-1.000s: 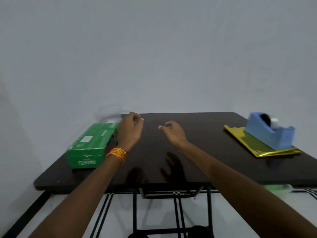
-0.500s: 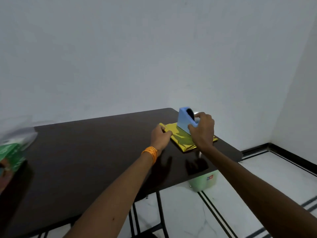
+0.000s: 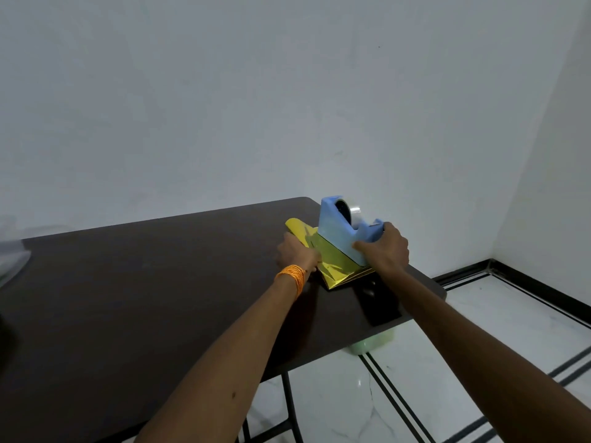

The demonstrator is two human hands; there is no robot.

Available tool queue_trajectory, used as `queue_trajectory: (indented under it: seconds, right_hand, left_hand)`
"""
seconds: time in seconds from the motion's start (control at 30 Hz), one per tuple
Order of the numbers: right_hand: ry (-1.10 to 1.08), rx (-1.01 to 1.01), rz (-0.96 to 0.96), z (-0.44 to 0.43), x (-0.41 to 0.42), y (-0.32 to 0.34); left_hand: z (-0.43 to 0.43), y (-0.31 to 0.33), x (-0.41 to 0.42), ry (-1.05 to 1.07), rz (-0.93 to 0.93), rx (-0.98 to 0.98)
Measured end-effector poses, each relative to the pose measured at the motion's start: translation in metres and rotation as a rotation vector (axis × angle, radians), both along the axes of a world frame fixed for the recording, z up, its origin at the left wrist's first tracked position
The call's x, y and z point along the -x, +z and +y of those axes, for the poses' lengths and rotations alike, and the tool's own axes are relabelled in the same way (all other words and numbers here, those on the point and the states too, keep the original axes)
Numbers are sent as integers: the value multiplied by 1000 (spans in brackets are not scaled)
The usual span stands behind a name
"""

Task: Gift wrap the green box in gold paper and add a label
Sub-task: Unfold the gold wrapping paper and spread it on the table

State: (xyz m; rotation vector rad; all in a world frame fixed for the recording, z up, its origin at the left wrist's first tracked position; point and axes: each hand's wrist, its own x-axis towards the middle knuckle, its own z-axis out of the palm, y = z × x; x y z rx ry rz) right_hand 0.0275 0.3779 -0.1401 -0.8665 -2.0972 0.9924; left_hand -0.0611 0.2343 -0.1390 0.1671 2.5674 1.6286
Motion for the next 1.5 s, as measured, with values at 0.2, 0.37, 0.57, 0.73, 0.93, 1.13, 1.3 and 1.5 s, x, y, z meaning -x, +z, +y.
queue_trajectory:
  seconds: [0.2, 0.37, 0.57, 0.73, 0.93, 1.13, 1.3, 1.5]
  right_hand:
    - [-44, -63, 11, -12, 1, 6]
    - [-27, -97, 22, -37, 6, 9]
    - [11, -77, 78, -79, 22, 3]
    - [10, -84, 107, -99, 29, -1]
    - [71, -67, 49, -100, 27, 3]
    - [78, -60, 22, -103, 25, 7]
    - [-86, -467, 183, -120, 24, 15]
    - [158, -490, 277, -147, 22, 27]
  left_hand:
    - [-13, 1, 2, 19, 16, 35]
    - [-60, 0, 21, 49, 24, 15]
    - [-156, 3, 37, 114, 102, 59]
    - [-222, 0, 47, 128, 95, 38]
    - [-231, -4, 49, 49, 70, 32]
    - [-229, -3, 46, 106, 292, 188]
    - [-202, 5, 19, -36, 644, 299]
    - [-171, 4, 2, -279, 680, 542]
